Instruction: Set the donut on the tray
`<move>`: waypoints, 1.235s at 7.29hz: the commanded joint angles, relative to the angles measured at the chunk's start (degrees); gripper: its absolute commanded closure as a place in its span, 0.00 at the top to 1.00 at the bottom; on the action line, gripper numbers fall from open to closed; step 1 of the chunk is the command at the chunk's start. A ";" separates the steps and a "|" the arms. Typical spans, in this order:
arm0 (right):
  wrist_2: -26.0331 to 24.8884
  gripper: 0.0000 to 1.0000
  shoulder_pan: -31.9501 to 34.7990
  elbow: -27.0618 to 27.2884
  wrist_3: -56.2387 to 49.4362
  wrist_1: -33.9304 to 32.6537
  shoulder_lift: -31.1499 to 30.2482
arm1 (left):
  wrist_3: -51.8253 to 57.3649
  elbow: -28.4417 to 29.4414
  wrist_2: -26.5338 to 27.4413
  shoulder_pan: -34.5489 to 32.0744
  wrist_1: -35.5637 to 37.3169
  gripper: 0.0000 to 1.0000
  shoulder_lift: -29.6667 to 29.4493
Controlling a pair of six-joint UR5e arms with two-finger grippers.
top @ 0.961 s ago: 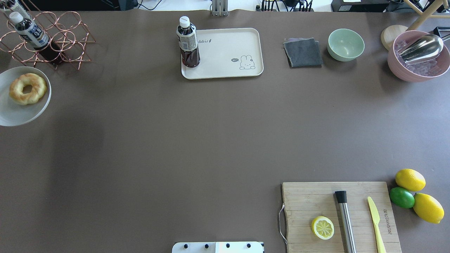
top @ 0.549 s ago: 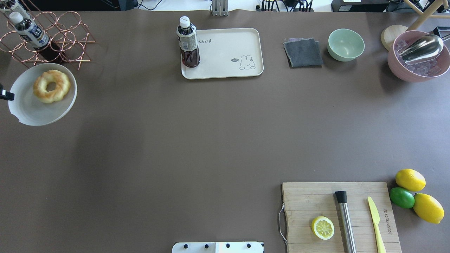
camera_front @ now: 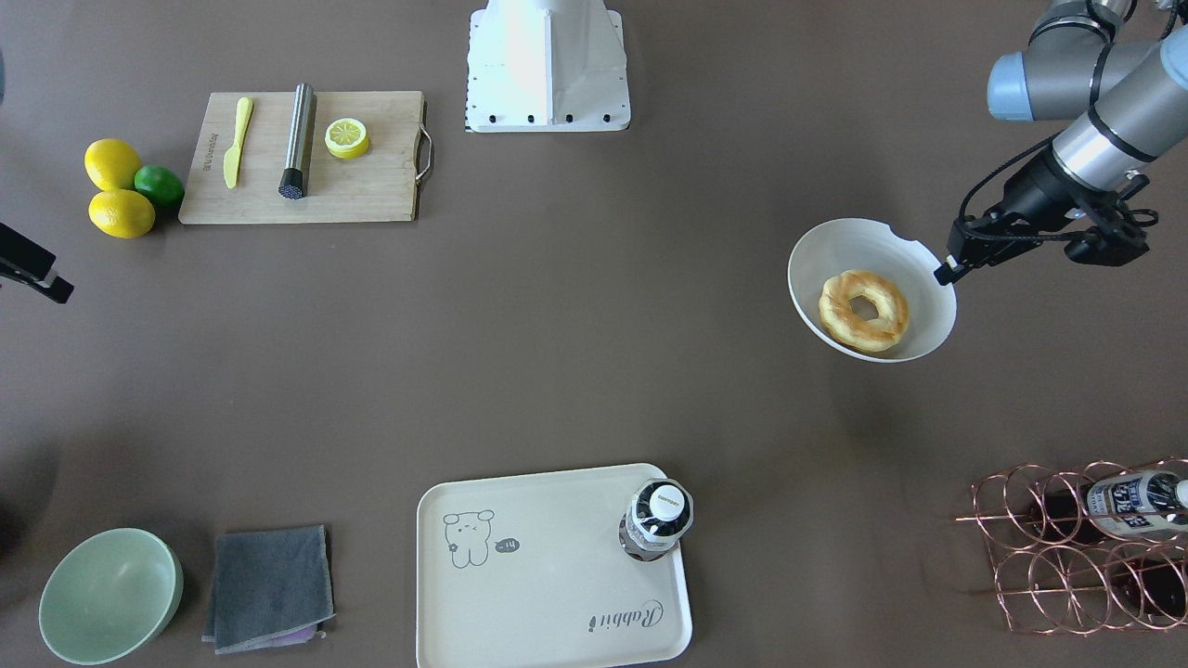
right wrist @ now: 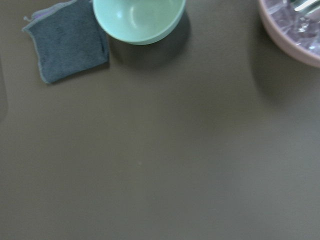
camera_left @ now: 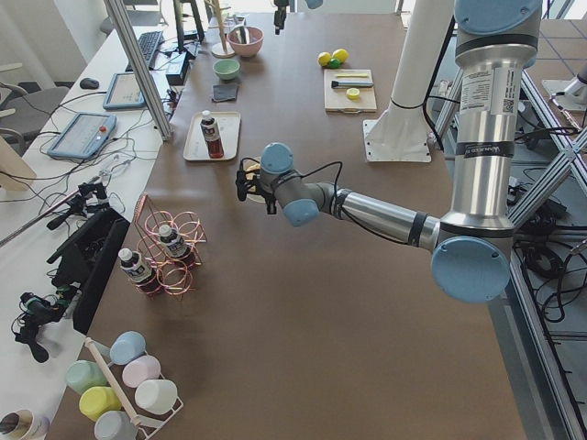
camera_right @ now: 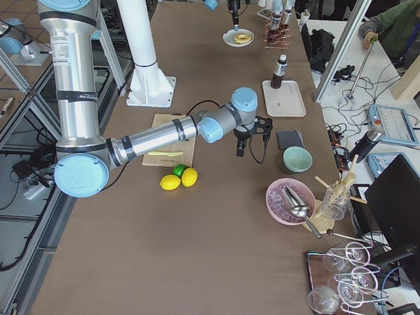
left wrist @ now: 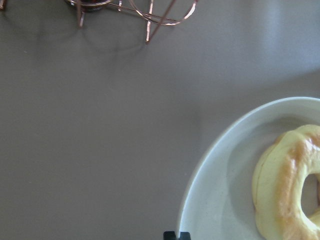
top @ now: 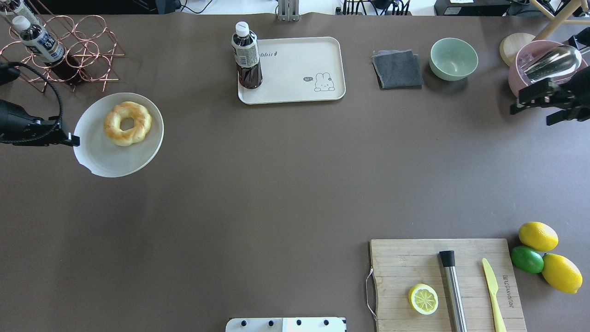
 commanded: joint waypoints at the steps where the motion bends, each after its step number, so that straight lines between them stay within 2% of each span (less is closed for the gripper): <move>1: -8.62 1.00 -13.92 0.35 23.96 5.84 9.06 | -8.75 -7.07 7.67 9.04 11.91 0.00 -7.25; 3: -14.26 1.00 -22.02 0.70 34.29 5.59 16.35 | -15.59 -7.89 16.70 17.72 27.81 0.00 -20.66; 4: -13.94 1.00 -23.18 1.31 34.24 5.50 16.82 | -18.23 -7.54 20.15 21.34 34.60 0.00 -27.18; 5: -14.11 1.00 -24.68 3.58 34.15 5.41 16.22 | -20.17 -7.19 22.44 23.37 36.84 0.00 -30.37; 7: -15.68 1.00 -27.40 4.66 35.37 5.41 16.12 | -24.57 -2.47 26.23 26.11 37.12 0.00 -36.79; 9: -16.30 0.95 -29.42 4.75 39.76 5.41 16.30 | -26.16 -1.74 28.70 29.01 37.91 0.00 -39.80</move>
